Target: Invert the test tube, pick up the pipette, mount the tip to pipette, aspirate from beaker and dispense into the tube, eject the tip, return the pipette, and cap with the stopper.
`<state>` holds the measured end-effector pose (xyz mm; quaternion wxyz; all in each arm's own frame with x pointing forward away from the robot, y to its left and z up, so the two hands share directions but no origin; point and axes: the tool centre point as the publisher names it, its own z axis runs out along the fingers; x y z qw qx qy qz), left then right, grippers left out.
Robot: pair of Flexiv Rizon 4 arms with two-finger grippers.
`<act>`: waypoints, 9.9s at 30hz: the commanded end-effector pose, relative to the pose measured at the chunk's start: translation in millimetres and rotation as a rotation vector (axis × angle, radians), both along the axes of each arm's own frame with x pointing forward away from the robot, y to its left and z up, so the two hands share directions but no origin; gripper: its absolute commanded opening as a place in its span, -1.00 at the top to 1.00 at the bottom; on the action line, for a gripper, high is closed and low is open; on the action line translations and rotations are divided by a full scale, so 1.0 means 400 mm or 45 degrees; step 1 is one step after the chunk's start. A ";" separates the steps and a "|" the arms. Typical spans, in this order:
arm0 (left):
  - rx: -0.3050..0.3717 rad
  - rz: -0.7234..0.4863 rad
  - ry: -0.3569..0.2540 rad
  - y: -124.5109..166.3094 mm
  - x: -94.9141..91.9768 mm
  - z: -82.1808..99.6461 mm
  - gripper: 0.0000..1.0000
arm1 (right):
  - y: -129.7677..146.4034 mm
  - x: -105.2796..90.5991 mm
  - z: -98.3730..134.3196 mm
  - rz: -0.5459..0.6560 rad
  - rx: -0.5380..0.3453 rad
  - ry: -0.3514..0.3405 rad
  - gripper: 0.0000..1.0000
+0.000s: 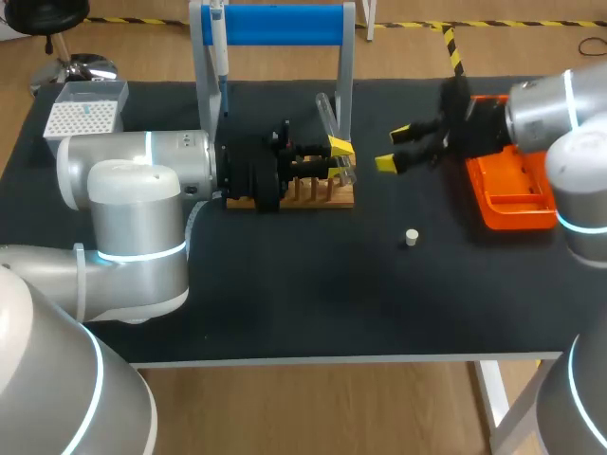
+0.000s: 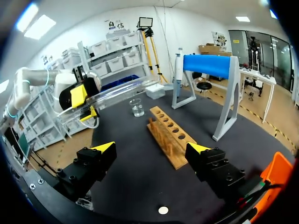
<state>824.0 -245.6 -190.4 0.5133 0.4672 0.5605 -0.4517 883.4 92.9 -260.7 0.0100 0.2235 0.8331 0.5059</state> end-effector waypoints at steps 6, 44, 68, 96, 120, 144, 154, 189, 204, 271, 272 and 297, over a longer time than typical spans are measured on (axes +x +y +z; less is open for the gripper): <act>0.002 0.000 0.000 0.000 0.000 0.001 1.00 | 0.032 0.004 -0.060 -0.050 0.018 -0.135 -1.00; 0.002 0.000 0.000 0.000 0.000 0.001 1.00 | 0.149 0.100 -0.177 0.049 0.005 -0.224 -1.00; 0.002 0.000 0.000 0.000 0.000 0.001 1.00 | 0.149 0.100 -0.177 0.049 0.005 -0.224 -1.00; -0.010 0.045 0.334 0.038 0.045 0.030 1.00 | 0.149 0.100 -0.177 0.049 0.005 -0.224 -1.00; -0.082 0.048 1.153 0.075 0.207 0.068 1.00 | 0.149 0.100 -0.177 0.049 0.005 -0.224 -1.00; -0.243 0.008 1.635 0.062 0.259 0.046 1.00 | 0.149 0.100 -0.177 0.049 0.005 -0.224 -1.00; -0.260 0.031 1.644 0.068 0.266 0.048 1.00 | 0.149 0.100 -0.177 0.049 0.005 -0.224 -1.00; -0.260 0.031 1.644 0.068 0.266 0.048 1.00 | 0.150 0.088 -0.181 0.017 -0.072 -0.322 -1.00; -0.260 0.031 1.644 0.068 0.266 0.048 1.00 | 0.157 0.080 -0.201 -0.028 -0.108 -0.326 -1.00; -0.259 0.046 1.761 0.089 0.325 0.015 1.00 | 0.170 0.086 -0.212 -0.052 -0.131 -0.334 -1.00; -0.264 0.046 1.771 0.091 0.328 0.013 1.00 | 0.170 0.086 -0.212 -0.052 -0.131 -0.334 -1.00; -0.323 0.063 1.845 0.117 0.381 -0.030 1.00 | 0.170 0.086 -0.212 -0.052 -0.131 -0.334 -1.00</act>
